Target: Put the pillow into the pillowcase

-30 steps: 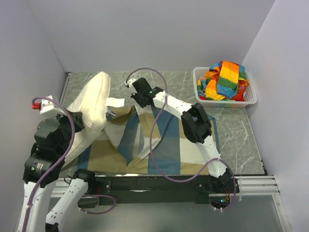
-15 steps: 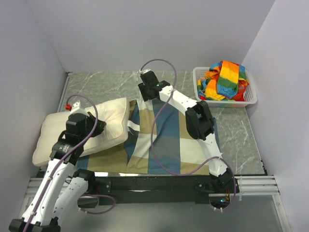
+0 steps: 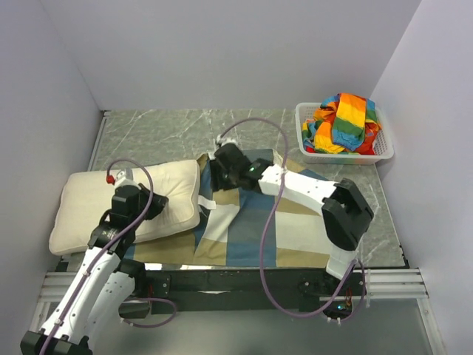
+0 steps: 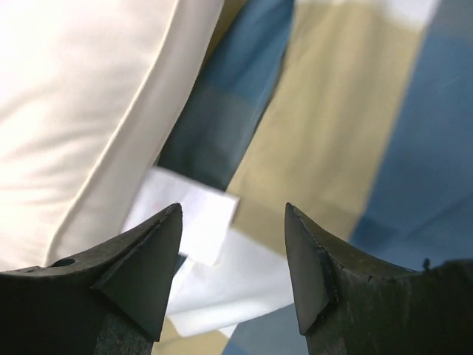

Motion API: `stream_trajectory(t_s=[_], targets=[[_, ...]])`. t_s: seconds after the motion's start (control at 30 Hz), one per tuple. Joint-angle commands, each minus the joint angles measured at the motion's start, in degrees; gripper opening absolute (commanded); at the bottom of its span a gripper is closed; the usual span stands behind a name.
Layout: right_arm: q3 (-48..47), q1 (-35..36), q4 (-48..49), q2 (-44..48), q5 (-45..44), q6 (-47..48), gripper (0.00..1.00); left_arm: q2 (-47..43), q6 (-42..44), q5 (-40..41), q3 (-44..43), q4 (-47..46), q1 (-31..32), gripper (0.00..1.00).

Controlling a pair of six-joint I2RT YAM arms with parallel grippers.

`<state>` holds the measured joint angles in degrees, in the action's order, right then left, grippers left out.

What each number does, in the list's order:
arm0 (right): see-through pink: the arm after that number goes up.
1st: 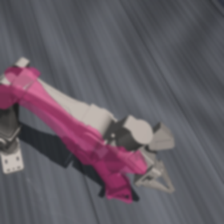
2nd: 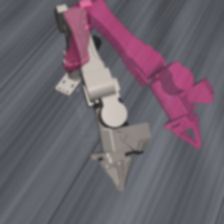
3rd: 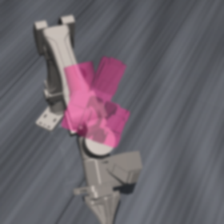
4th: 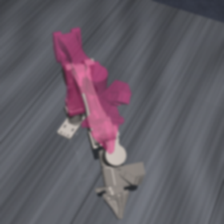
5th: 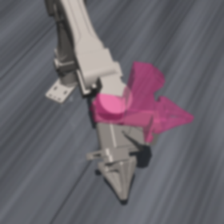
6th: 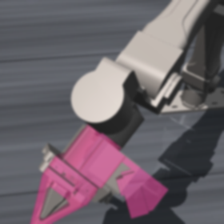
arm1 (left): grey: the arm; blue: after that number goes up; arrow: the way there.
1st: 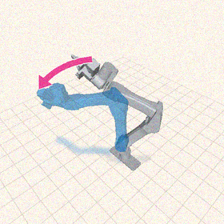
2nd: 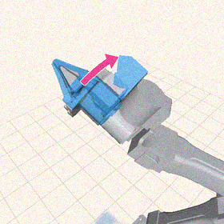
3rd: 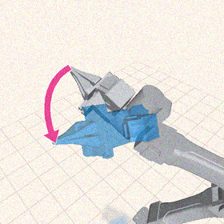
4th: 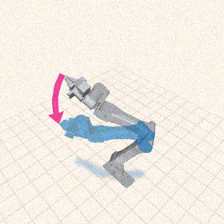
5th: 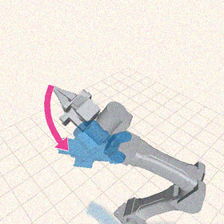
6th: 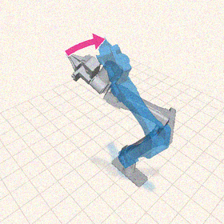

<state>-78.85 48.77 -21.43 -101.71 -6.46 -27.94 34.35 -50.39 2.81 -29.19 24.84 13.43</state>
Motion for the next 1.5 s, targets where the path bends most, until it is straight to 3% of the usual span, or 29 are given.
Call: stream_trajectory(t_s=[0.0,0.3,0.5,0.67,0.73,0.77,0.87,0.97,1.07,1.23,1.43,1.47], targets=[[3.26,3.52,3.76,-1.82,0.14,-5.01,0.65,-2.53,-2.95,3.08,4.22,-3.57,-0.34,0.01],[4.41,7.47,5.00,-4.54,-0.31,-5.72,0.71,-2.18,-6.03,3.34,7.74,-4.01,-0.25,0.01],[1.24,8.70,2.27,-9.11,-2.41,-5.45,0.70,-3.41,-6.83,3.96,8.53,-3.48,-0.16,0.01],[6.50,8.88,4.37,-7.46,-3.04,-5.45,0.65,-3.50,-6.74,4.40,8.01,-3.40,-0.16,0.01],[8.79,8.97,5.69,-6.40,-2.42,-5.45,0.58,-3.06,-6.48,4.40,7.66,-3.40,-0.16,0.01],[9.15,8.88,5.35,-5.79,-2.94,-5.63,0.39,-2.97,-5.69,4.22,7.48,-3.83,-0.16,0.01],[11.43,8.80,4.99,-2.98,-4.87,-6.24,0.20,-2.18,-2.62,2.29,6.08,-6.02,-0.16,0.01],[14.77,8.44,5.52,1.84,-7.25,-7.91,0.07,-0.34,0.71,1.24,2.66,-6.55,0.02,0.01],[18.29,7.92,6.84,6.85,-8.31,-9.49,0.03,1.42,4.06,0.45,-1.74,-6.47,0.45,0.01],[21.63,7.74,8.07,12.85,-10.24,-10.64,0.00,3.26,7.76,-0.09,-9.37,-5.95,2.99,0.01],[17.26,8.97,6.85,11.10,-6.73,-8.18,0.14,1.87,3.82,8.08,-8.87,-2.52,5.38,0.01],[16.37,9.49,6.32,9.79,-6.90,-8.18,0.20,1.25,1.55,10.18,-8.26,-2.52,5.38,0.01]])
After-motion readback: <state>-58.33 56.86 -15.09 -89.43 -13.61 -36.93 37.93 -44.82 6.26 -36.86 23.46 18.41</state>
